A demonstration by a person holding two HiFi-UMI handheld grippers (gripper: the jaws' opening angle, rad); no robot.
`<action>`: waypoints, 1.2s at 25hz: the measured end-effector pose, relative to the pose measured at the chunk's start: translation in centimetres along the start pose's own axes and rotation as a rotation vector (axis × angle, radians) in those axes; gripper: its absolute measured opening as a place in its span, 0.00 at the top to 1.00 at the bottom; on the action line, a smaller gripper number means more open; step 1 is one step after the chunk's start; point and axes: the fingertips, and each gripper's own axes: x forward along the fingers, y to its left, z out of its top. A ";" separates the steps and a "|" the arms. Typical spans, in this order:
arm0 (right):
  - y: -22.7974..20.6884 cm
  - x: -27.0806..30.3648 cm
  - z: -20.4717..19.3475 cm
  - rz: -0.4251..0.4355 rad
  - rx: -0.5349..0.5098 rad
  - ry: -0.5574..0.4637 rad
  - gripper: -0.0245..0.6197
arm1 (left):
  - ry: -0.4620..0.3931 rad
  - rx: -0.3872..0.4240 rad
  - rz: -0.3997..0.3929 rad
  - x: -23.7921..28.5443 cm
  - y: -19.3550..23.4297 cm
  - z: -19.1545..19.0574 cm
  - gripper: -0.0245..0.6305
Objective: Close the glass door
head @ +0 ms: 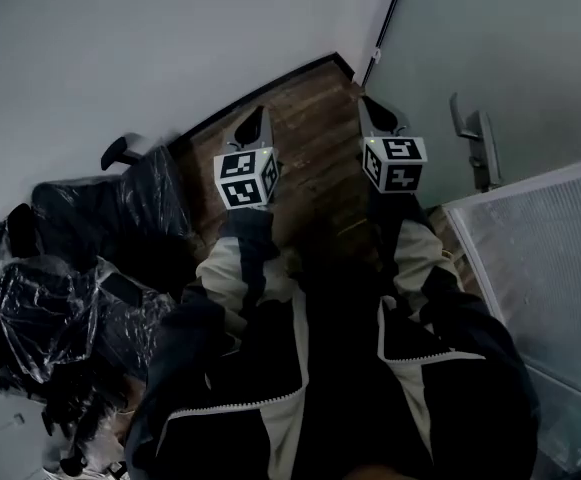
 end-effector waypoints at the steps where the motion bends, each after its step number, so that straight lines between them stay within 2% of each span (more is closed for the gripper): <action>1: -0.2 0.5 0.2 -0.021 0.001 0.003 0.95 | 0.003 0.002 -0.026 1.0 0.1 0.2 0.96; 8: -4.2 1.7 -0.1 -0.145 0.019 0.031 0.95 | 0.025 0.050 -0.206 7.6 -3.3 0.7 0.96; 13: -8.1 0.0 0.8 -0.210 0.035 0.003 0.95 | 0.033 0.089 -0.339 11.4 -9.9 1.5 0.96; 16: -10.6 -2.4 1.5 -0.269 0.054 -0.020 0.95 | 0.030 0.097 -0.446 13.2 -15.1 2.5 0.96; 21: -15.1 -6.4 1.9 -0.437 0.080 -0.046 0.95 | 0.036 0.149 -0.672 15.4 -23.8 2.9 0.96; 25: -17.9 -11.4 0.2 -0.663 0.130 -0.038 0.95 | 0.061 0.199 -0.907 15.8 -30.6 2.0 0.96; 30: -19.5 -14.3 -2.1 -0.823 0.169 -0.012 0.95 | 0.084 0.228 -1.065 16.0 -34.1 0.7 0.96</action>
